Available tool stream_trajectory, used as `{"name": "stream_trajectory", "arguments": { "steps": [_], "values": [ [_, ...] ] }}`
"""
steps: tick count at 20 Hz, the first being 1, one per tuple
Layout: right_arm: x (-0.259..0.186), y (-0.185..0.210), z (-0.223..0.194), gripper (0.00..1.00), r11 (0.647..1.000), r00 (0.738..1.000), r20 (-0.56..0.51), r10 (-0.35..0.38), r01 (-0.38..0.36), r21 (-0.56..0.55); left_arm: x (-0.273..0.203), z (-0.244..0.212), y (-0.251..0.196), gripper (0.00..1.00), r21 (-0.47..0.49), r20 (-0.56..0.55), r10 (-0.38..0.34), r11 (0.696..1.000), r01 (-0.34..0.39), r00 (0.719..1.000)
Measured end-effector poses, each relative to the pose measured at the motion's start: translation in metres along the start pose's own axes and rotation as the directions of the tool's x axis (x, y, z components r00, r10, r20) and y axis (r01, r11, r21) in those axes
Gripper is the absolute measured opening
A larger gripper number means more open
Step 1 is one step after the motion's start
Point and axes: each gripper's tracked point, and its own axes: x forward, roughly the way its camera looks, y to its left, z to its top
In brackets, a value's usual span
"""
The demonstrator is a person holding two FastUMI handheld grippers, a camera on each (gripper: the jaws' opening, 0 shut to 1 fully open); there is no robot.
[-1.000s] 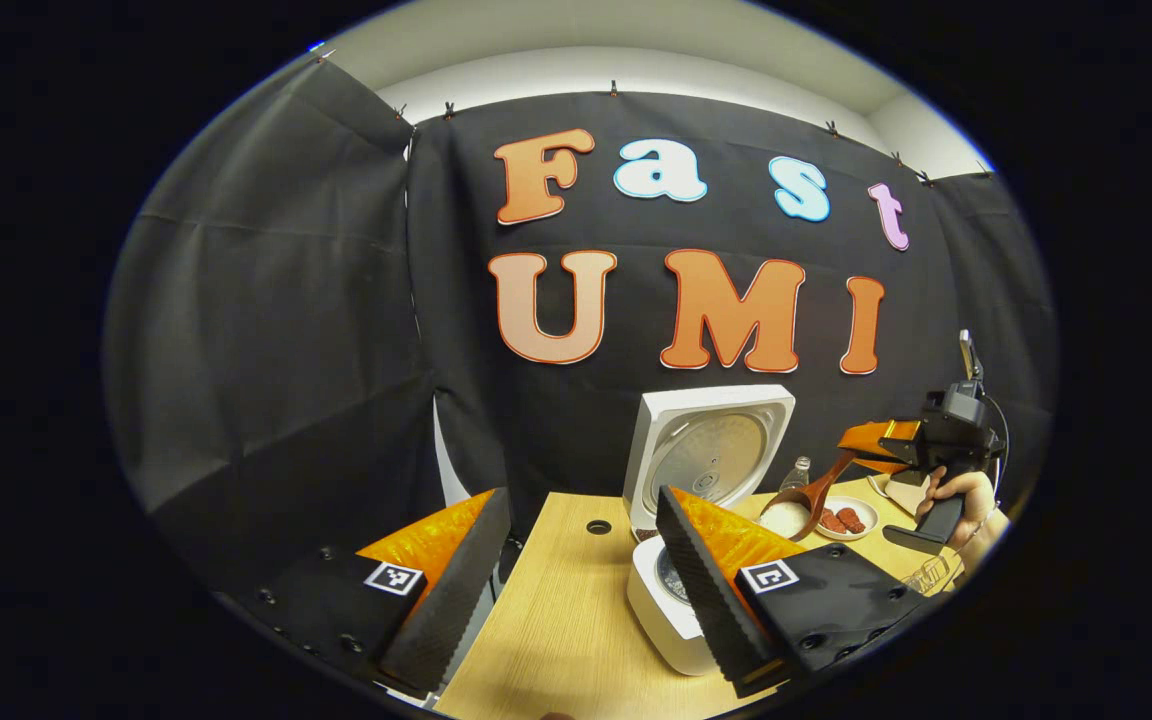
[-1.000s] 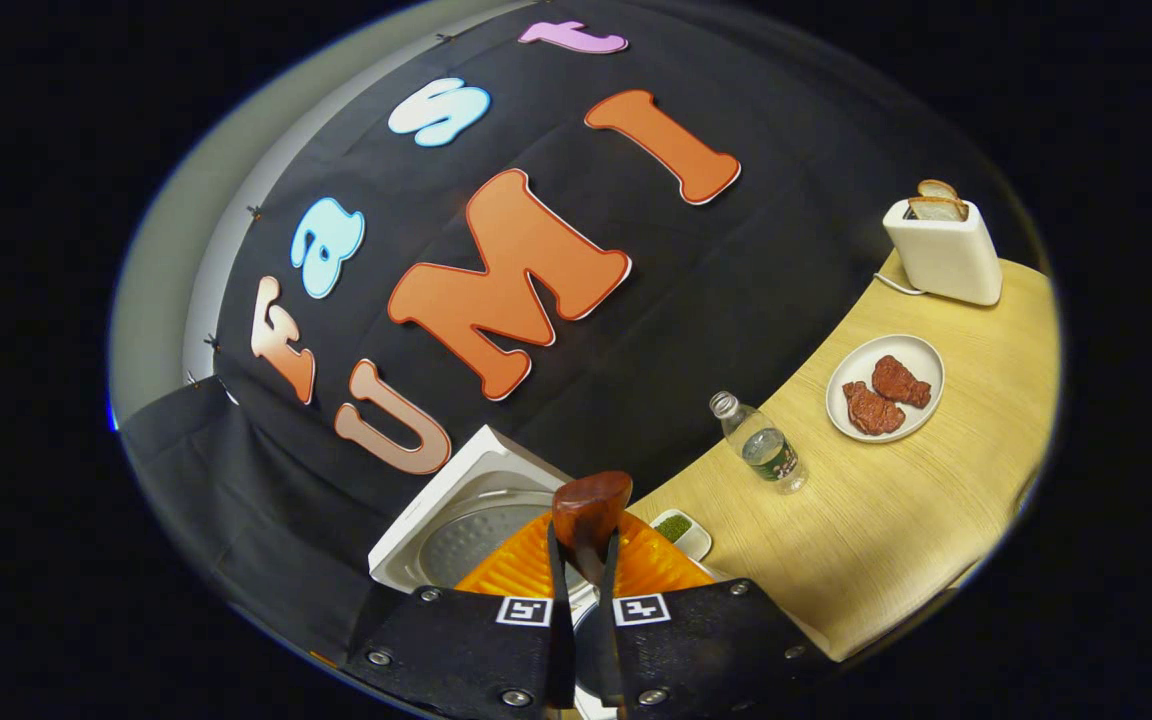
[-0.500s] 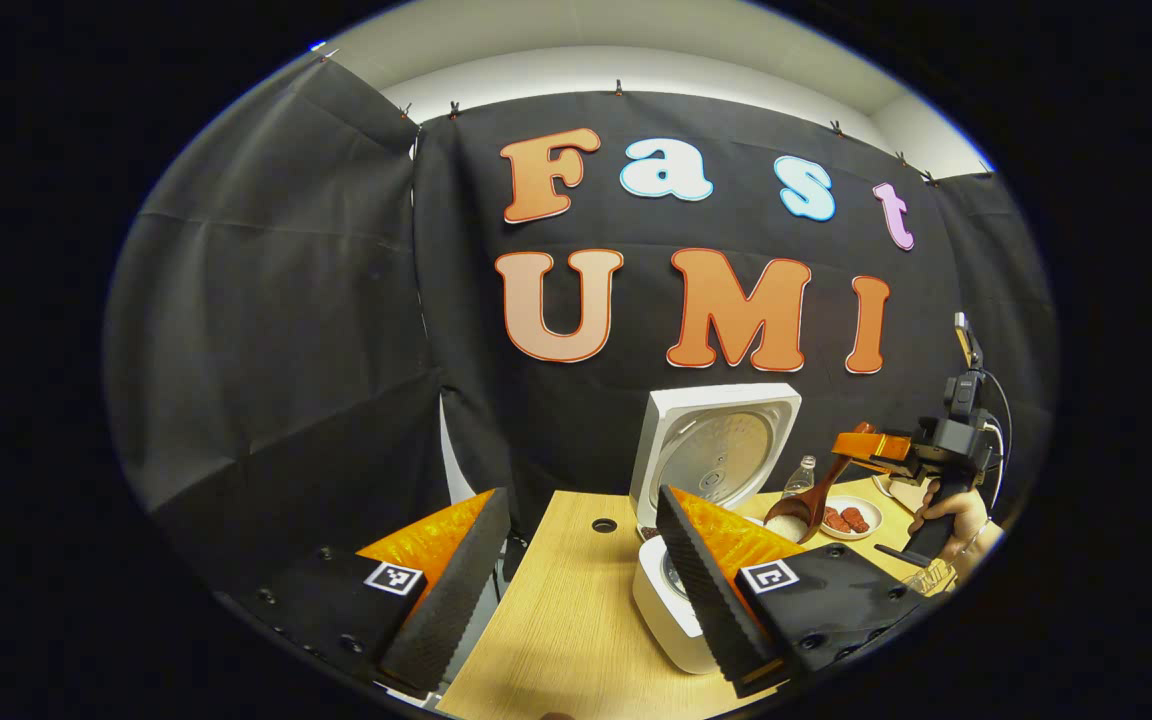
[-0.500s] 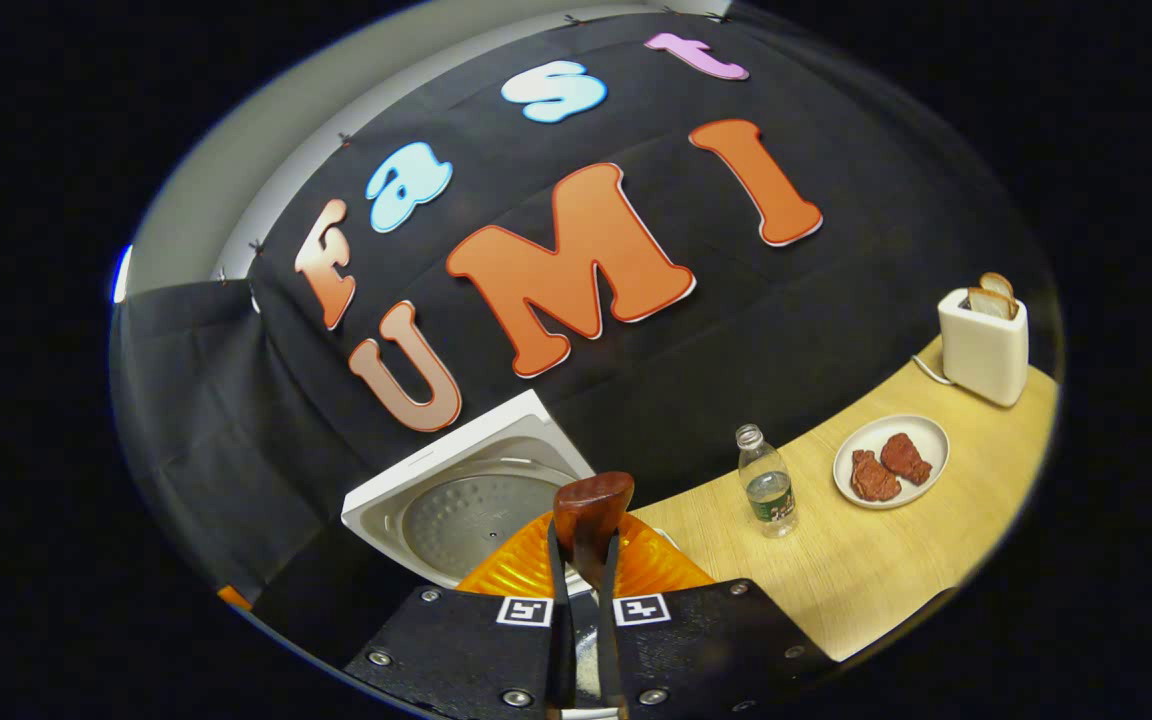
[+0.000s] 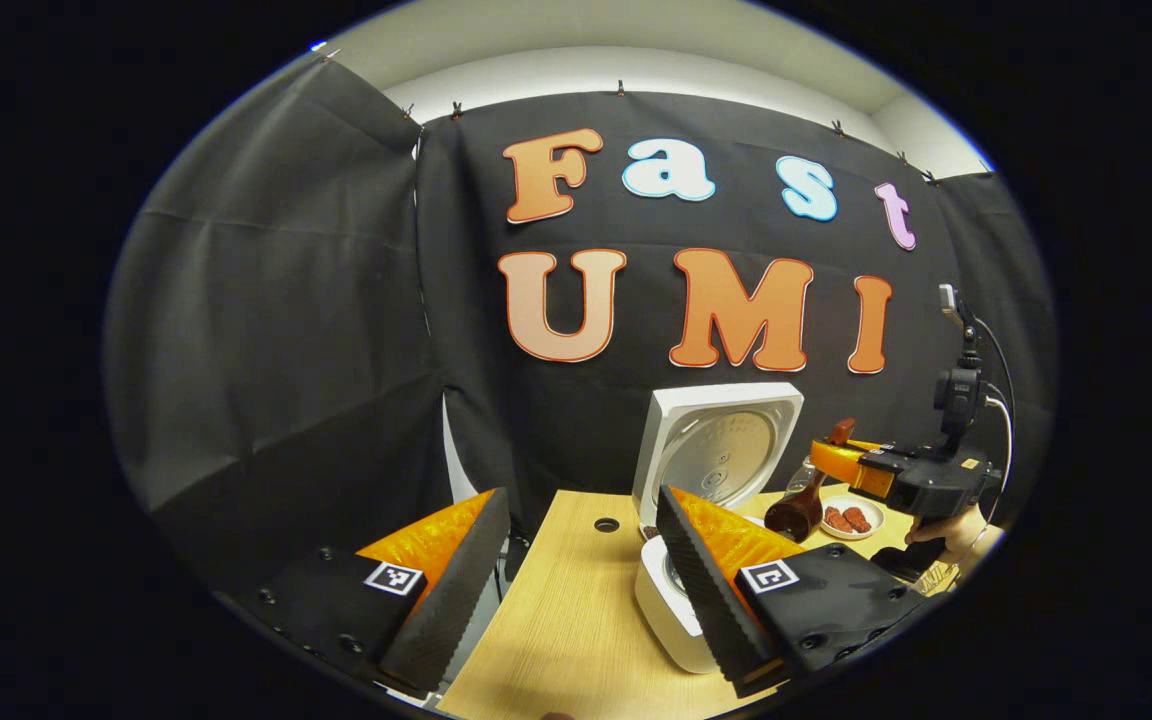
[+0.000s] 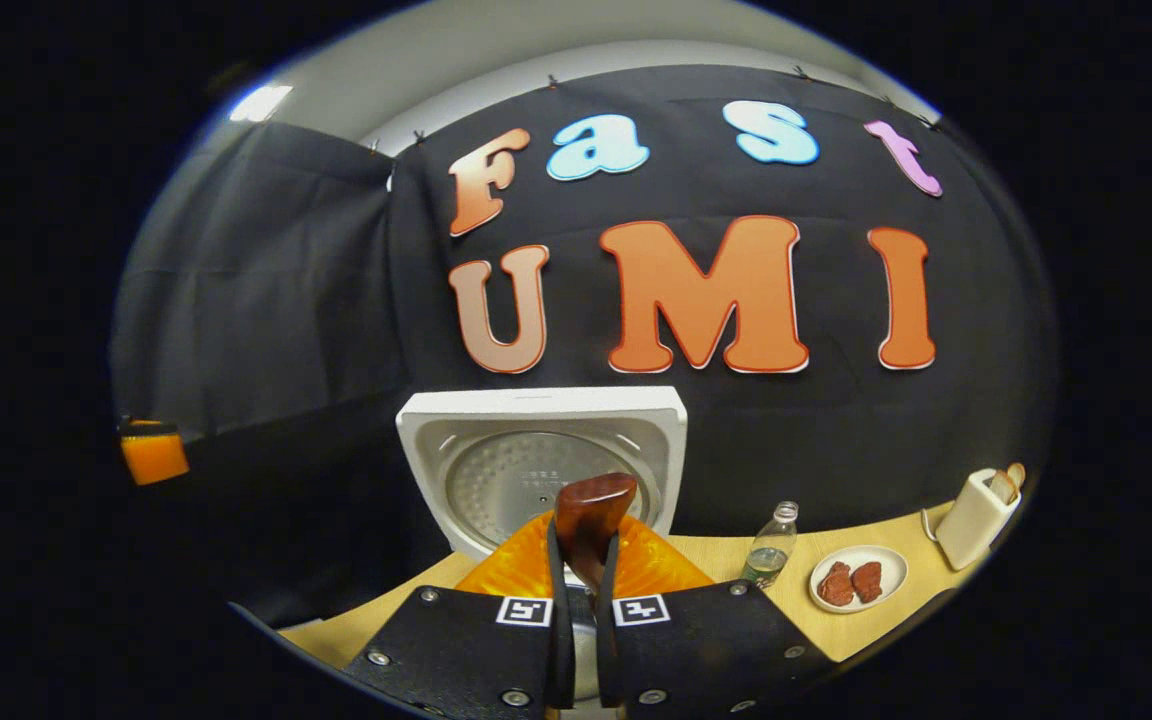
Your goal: Close the left gripper, press the button to open the rice cooker; take a wooden spoon from the chopstick holder with the right hand, scoop a spoonful of rice and pour it into the rice cooker, then put the wooden spoon back into the chopstick holder.
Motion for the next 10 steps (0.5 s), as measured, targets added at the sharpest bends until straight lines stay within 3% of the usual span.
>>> {"name": "stream_trajectory", "arguments": {
  "steps": [5,10],
  "values": [
    [-0.004,0.020,-0.004,0.08,0.984,0.997,-0.016,0.071,-0.072,-0.165,-0.003,0.000,0.002,1.00,-0.005,0.002,0.009,1.000,-0.009,1.000],
    [-0.011,0.015,0.004,0.08,0.979,0.997,-0.006,0.072,-0.072,-0.191,-0.007,0.004,0.001,1.00,-0.014,0.008,0.014,1.000,-0.013,1.000]
  ]
}}
